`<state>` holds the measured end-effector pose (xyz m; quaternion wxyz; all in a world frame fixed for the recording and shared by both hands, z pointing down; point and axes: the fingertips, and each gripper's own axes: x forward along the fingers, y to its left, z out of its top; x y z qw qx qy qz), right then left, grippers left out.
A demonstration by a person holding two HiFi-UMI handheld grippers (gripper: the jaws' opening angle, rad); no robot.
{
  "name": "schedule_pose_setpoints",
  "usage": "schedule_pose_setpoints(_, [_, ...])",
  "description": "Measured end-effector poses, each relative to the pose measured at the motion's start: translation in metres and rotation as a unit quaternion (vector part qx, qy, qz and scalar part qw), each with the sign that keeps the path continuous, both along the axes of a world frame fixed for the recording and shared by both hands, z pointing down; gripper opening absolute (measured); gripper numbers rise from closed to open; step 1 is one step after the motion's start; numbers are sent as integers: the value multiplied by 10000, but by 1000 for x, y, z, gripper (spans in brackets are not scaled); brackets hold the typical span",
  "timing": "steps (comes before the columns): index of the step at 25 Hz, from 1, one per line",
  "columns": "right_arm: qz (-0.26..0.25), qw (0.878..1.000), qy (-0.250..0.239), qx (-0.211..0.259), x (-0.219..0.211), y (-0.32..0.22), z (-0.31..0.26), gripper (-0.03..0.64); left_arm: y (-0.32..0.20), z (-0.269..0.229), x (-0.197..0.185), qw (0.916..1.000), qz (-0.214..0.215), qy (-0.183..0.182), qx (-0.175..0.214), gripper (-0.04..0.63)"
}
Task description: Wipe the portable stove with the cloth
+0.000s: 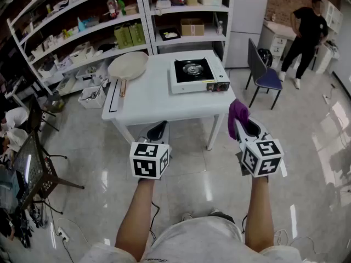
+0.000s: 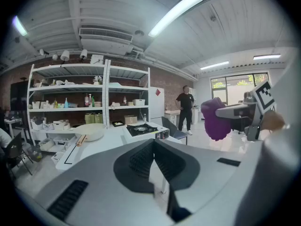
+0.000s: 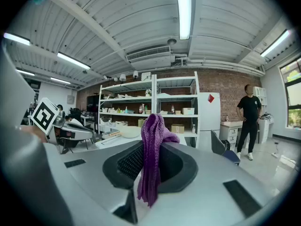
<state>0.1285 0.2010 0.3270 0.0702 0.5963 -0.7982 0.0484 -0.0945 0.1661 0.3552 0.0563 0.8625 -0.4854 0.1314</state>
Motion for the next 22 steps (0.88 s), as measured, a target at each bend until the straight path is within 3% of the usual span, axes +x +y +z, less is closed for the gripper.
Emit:
schedule_pose_setpoints(13, [-94, 9999, -52, -68, 9, -45, 16, 64, -43, 9, 14, 10000, -13, 18, -32, 3])
schedule_pose_setpoints(22, [-312, 9993, -113, -173, 45, -125, 33, 64, -116, 24, 47, 9996, -218, -121, -151, 3])
